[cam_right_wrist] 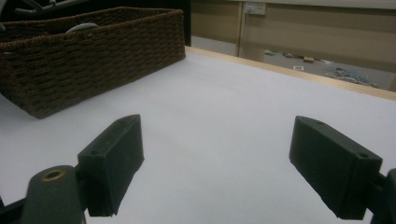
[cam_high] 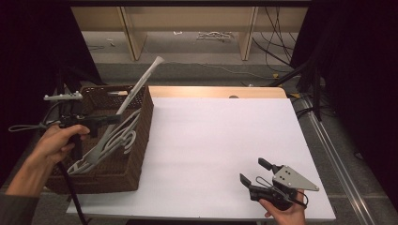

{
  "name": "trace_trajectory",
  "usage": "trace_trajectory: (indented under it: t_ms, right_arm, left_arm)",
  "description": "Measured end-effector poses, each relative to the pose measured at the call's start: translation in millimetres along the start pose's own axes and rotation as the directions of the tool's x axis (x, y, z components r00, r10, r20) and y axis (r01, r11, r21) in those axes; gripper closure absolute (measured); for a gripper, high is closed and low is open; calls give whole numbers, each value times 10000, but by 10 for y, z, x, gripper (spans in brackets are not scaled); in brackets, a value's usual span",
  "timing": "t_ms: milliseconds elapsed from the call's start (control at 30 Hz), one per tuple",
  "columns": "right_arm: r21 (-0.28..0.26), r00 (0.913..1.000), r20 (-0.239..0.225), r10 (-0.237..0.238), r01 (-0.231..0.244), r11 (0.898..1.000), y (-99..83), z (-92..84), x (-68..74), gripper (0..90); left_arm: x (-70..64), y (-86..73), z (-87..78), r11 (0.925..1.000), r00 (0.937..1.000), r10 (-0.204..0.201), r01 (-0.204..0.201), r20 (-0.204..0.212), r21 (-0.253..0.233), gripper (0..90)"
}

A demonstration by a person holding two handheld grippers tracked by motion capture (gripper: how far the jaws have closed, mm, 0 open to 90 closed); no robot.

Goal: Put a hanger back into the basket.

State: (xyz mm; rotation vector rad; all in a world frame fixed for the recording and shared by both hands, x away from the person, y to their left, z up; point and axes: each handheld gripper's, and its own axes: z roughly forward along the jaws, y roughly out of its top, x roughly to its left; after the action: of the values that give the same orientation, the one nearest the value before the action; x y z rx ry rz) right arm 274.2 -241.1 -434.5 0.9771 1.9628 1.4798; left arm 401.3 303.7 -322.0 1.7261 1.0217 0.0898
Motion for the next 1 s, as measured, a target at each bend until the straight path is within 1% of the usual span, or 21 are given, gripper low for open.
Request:
trace_trajectory:
  t_ms: [33,100,133,200,233,333,367,400,433,467,500,533,600,700,733,867,933,967,1000]
  right_arm:
    - [-116,10000,-48,82,-82,9999,-5,11,2,187]
    - [-20,10000,21,18,-18,10000,-3,4,-1,186]
    - [-6,10000,30,-15,15,10000,-2,2,-1,187]
    - [-8,10000,-77,60,-60,10000,-4,10,6,186]
    - [-19,10000,-65,45,-46,10000,-4,9,5,186]
    - [-38,10000,-58,56,-56,10000,-5,8,1,186]
    - [-36,10000,-62,59,-59,10000,-5,8,1,187]
    - [145,10000,48,-26,25,9999,2,-11,-2,186]
    - [-44,10000,-67,61,-62,10000,-5,8,1,187]
    - [30,10000,48,2,-2,10000,-4,5,-1,187]
    - [41,10000,29,6,-6,10000,-4,6,1,187]
    - [107,10000,7,-12,12,9999,-3,2,-1,186]
    - [28,10000,37,-5,5,10000,-5,7,1,187]
    - [14,10000,34,13,-13,10000,-5,6,-2,187]
    - [107,10000,-1,8,-8,9999,-4,3,-5,187]
    - [58,10000,-61,39,-39,10000,-6,9,-4,187]
    - [121,10000,14,12,-12,9999,-4,3,-5,187]
    - [99,10000,24,-2,2,10000,-5,4,-7,187]
    - [85,10000,32,-6,6,10000,-5,5,-7,187]
  left_arm:
    - [15,-11,-9,10000,10000,-37,38,-48,23,818]
    - [47,-27,-30,9999,9999,-69,70,-113,103,818]
    - [68,-39,-35,10000,10000,-65,65,-70,15,818]
    - [104,-47,-64,9999,9998,-108,109,-173,95,818]
    - [123,-59,-74,9999,9998,-124,124,-142,8,818]
    - [164,-74,-126,9999,9999,-120,121,-39,101,818]
    - [176,-83,-142,10000,10000,-20,20,-10,87,818]
    - [178,-85,-165,9998,9999,36,-34,-130,199,818]
    - [191,-92,-185,9998,9999,62,-59,-145,190,818]
    - [212,-102,-208,9998,9999,77,-74,-149,163,818]
    - [222,-110,-212,10000,9999,74,-73,-119,62,818]
    - [241,-118,-232,9999,9998,91,-90,-168,75,818]
    - [287,-147,-283,9999,9996,14,-11,-265,123,818]
    - [348,-202,-342,9999,9995,75,-71,-303,145,818]
    - [370,-218,-361,9999,9993,89,-84,-364,127,818]
    - [446,-288,-437,9999,9986,-73,80,-530,114,818]
    - [485,-333,-464,9999,9984,-40,47,-557,122,818]
    - [501,-352,-480,9998,9984,-79,90,-566,202,818]
    - [513,-373,-498,9996,9977,-110,126,-676,243,818]
